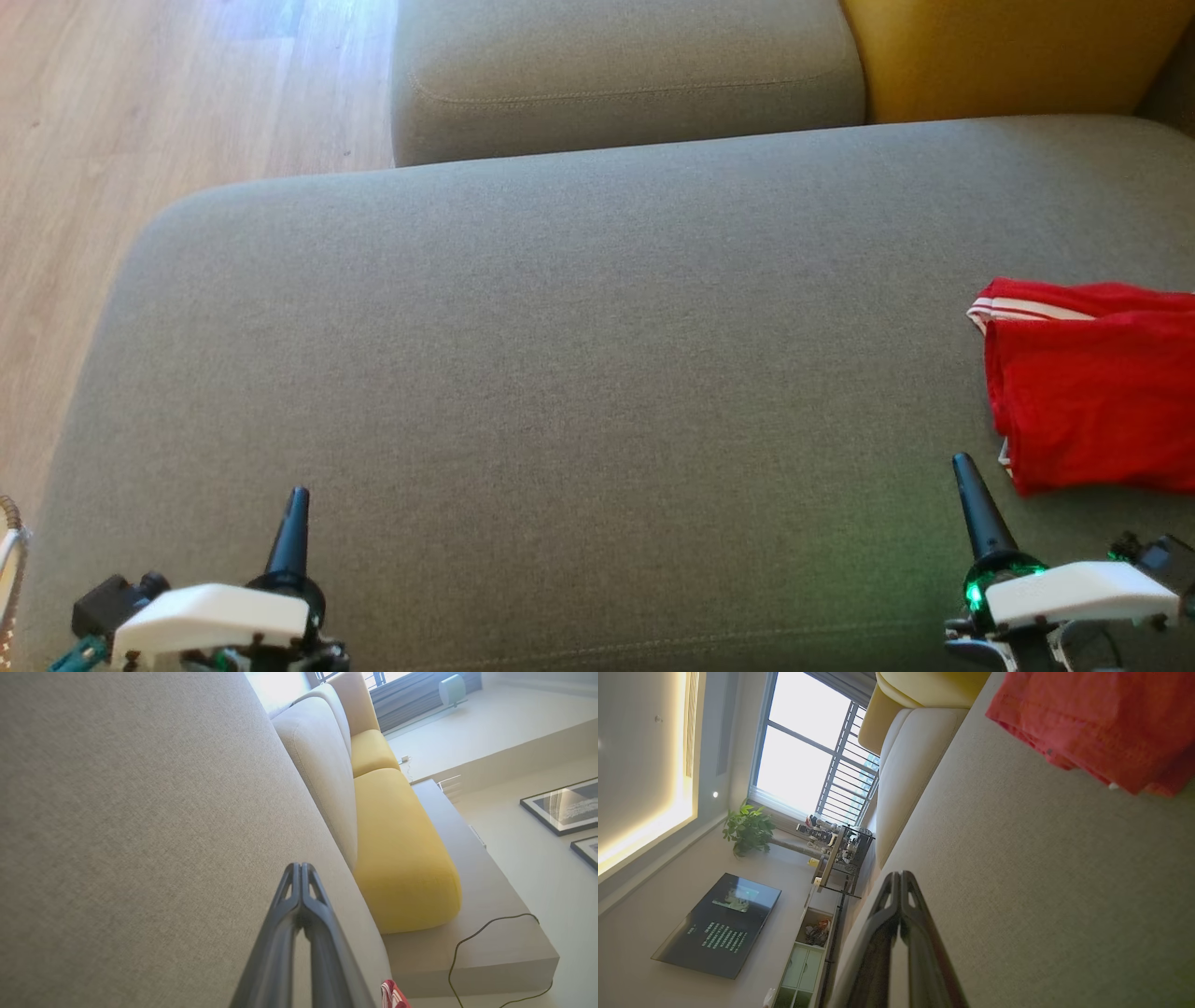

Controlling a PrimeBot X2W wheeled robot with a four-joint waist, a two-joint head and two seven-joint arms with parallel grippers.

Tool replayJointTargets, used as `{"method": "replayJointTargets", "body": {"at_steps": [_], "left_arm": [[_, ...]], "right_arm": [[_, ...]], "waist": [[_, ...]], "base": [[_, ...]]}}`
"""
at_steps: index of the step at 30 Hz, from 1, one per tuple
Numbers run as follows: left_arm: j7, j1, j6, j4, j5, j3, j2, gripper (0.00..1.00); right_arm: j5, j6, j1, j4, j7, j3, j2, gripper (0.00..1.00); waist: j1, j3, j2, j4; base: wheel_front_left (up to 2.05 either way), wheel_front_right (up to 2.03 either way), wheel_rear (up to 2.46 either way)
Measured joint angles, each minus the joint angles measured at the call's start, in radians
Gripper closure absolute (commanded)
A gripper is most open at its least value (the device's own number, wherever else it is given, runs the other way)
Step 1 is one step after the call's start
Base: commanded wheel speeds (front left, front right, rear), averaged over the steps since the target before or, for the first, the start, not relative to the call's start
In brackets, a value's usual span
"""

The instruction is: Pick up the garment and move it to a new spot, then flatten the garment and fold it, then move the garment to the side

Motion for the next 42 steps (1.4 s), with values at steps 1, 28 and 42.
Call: {"method": "replayJointTargets", "body": {"at_steps": [1,28,42], "left_arm": [[0.001,-0.004,-0.001,0.000,-0.012,0.003,0.000,1.00],[0.075,-0.090,-0.045,0.028,-0.317,0.072,-0.002,1.00],[0.105,-0.130,-0.062,0.038,-0.435,0.103,-0.004,1.00]], "right_arm": [[0.012,0.000,-0.004,0.000,0.004,-0.002,0.000,1.00],[0.323,0.000,-0.075,0.000,0.073,-0.039,0.000,1.00],[0.442,0.000,-0.103,0.000,0.104,-0.054,0.000,1.00]], "waist": [[0.0000,0.001,0.0000,0.000],[0.0000,0.030,0.0000,-0.001],[0.0000,0.040,0.0000,-0.002]], "base": [[0.00,0.00,0.00],[0.00,0.00,0.00],[0.00,0.00,0.00]]}}
